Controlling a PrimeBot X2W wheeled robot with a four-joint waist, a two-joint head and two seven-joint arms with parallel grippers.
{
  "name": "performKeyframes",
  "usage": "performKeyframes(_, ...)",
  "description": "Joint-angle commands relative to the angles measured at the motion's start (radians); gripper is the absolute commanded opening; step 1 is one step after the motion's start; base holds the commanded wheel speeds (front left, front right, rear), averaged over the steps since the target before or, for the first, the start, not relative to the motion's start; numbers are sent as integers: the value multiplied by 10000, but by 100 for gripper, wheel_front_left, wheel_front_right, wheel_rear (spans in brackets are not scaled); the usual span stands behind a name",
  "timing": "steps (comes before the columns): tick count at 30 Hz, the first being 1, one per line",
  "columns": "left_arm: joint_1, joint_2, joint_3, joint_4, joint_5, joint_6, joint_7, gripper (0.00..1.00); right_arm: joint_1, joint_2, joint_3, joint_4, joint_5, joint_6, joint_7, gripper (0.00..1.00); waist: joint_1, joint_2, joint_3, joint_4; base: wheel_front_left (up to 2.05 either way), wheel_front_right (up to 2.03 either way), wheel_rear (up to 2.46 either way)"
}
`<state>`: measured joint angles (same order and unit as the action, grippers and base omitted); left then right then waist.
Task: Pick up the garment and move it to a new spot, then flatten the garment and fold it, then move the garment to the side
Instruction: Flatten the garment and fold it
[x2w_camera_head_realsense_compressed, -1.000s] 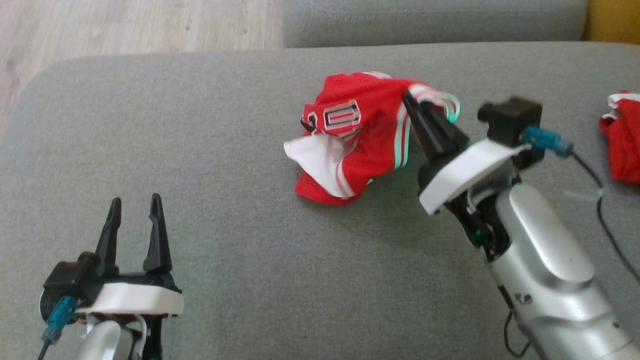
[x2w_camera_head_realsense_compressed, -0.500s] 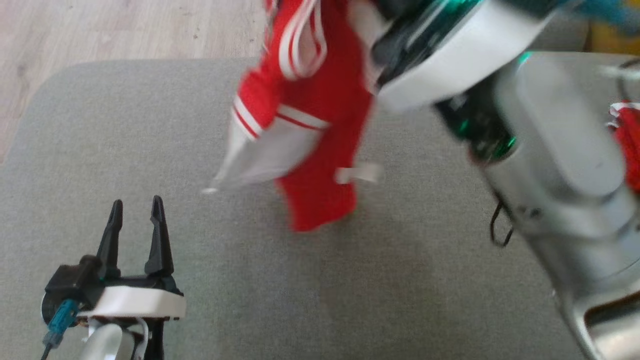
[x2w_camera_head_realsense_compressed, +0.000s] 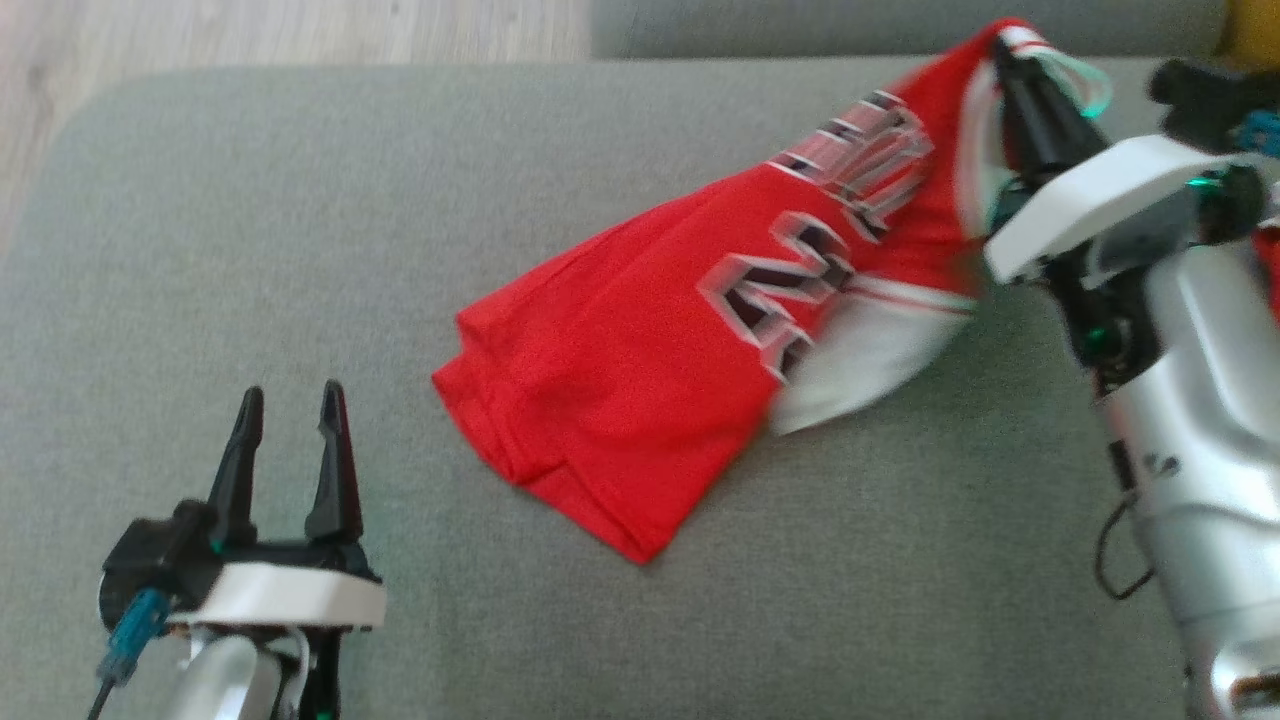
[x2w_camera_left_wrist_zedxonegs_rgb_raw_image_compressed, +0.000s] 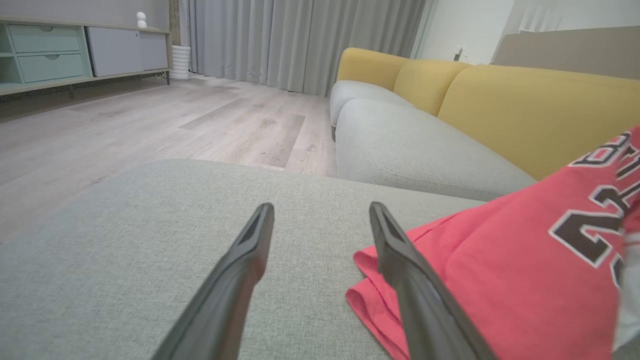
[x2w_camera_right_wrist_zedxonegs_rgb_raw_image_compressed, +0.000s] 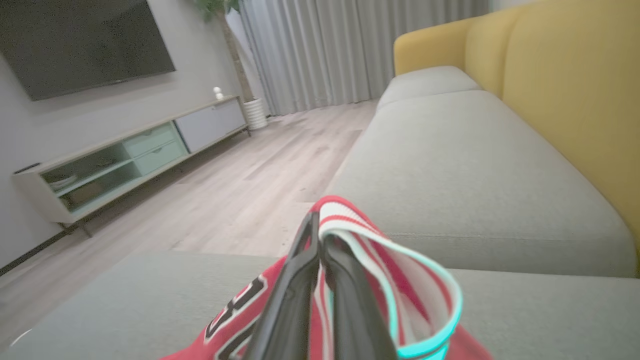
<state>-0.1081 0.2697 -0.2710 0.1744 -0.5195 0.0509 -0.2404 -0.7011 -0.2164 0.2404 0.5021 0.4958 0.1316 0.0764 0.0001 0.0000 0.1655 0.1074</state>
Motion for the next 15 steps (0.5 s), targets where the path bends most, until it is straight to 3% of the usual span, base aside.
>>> performKeyframes(1,-590,129,299,-278,5,-64,-129,100,-674,-70,-45,-238,-131,-9,-180,0,-1,0,298,147,0,0,0)
performKeyframes(7,-1160,-20,179,-35,87,-293,-164,100,-1634,-192,-852,1675,-464,-9,-1069,0,-1,0,895,487,0,0,0)
performKeyframes(8,-1219,-39,181,10,100,-323,-171,100,-1758,-149,-854,1916,-455,-9,-1154,59,-1,0,934,509,0,0,0)
performKeyframes(9,-1259,-51,185,59,118,-344,-176,100,-1849,-105,-814,2155,-433,-9,-1170,100,-1,0,949,516,0,0,0)
performKeyframes(15,-1228,-101,287,325,183,-385,-198,100,-1711,-33,140,2887,-321,-9,-814,100,-1,0,660,299,0,0,0)
